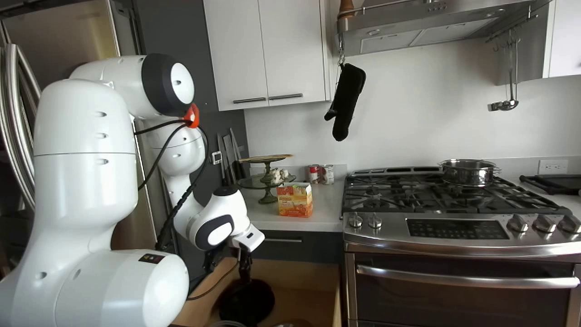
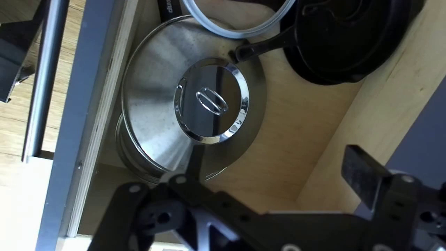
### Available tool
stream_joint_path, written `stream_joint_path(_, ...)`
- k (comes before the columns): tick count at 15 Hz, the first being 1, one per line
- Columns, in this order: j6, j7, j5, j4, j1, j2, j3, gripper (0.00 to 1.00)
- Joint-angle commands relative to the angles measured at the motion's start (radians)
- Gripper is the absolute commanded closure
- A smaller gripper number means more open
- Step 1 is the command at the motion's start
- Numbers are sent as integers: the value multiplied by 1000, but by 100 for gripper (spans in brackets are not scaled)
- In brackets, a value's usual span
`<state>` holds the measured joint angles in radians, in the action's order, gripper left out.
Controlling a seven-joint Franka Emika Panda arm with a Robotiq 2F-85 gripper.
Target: Open the second drawer fully
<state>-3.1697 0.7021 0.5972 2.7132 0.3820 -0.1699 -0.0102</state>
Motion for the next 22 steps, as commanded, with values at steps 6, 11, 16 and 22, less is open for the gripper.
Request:
stream_joint_path(6,60,-112,-146,-2,-55,-26,100,0)
stream_joint_path(11,166,-371,-102,-15,-171,-85,248,0)
stream_joint_path(16,187,-454,-269,-19,-191,-201,185,0)
stream_joint_path(22,127,-401,-451,-48,-58,-305,-17,0)
